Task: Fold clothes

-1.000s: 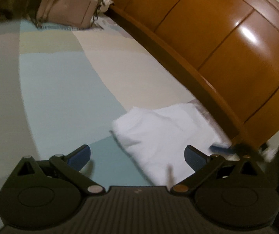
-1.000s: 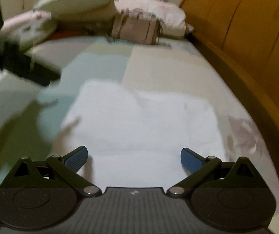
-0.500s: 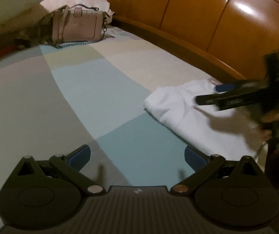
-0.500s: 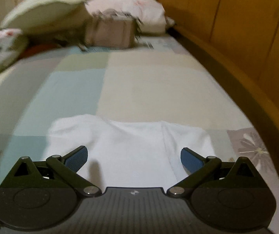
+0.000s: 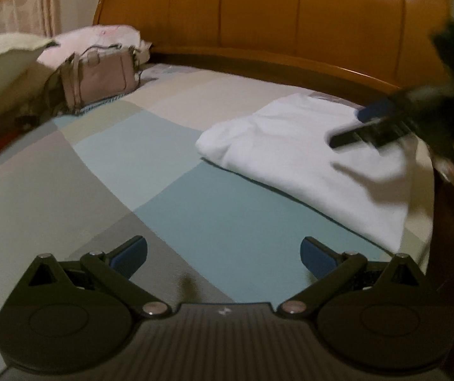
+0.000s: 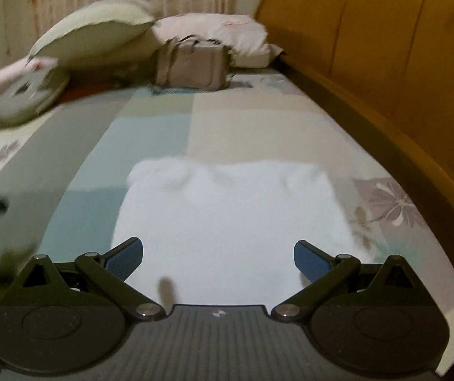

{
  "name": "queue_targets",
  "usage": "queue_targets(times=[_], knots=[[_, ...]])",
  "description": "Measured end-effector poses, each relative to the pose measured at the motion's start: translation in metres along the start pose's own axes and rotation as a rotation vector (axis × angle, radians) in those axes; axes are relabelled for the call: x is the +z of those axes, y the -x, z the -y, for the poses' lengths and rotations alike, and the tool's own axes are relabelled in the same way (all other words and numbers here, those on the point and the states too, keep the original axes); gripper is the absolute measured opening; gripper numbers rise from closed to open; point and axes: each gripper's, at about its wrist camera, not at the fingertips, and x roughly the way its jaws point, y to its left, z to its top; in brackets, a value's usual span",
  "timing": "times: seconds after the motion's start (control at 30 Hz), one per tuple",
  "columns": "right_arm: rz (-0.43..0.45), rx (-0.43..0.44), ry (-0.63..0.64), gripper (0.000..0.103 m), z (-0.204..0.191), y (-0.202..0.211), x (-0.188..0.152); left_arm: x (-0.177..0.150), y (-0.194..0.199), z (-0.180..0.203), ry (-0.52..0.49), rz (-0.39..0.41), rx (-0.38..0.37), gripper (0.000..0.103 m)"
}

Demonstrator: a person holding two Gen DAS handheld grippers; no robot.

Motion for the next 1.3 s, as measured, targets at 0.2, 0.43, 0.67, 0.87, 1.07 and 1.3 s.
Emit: queue_targets(times=[0.2, 0.43, 0.67, 0.87, 1.07, 1.3], knots=[[-0.004, 0.002, -0.089, 0.103, 0.03, -0.025, -0.011, -0.01, 0.0, 0.005, 0.007, -0.024, -0.007, 0.102], [-0.004, -0.014, -0.11, 0.103, 0.031, -0.007, -0.014, -0.013, -0.002, 0.01, -0.03, -0.022, 0.008, 0.102], [0.038, 0.009, -0.221, 0.103, 0.027, 0.033, -0.046, -0.017, 0.004, 0.015, -0.036, -0.022, -0.011, 0.102], [0.085, -0.002, -0.19, 0.103, 0.008, 0.056, -0.068, -0.015, 0.011, 0.026, -0.055, -0.02, -0.019, 0.102], [0.089, -0.057, -0.18, 0.103, 0.019, 0.041, -0.06, -0.015, 0.019, 0.028, -0.013, -0.016, -0.024, 0.102], [0.109, -0.108, -0.136, 0.103, -0.003, 0.059, -0.061, -0.016, 0.021, 0.021, 0.053, -0.048, -0.016, 0.102]])
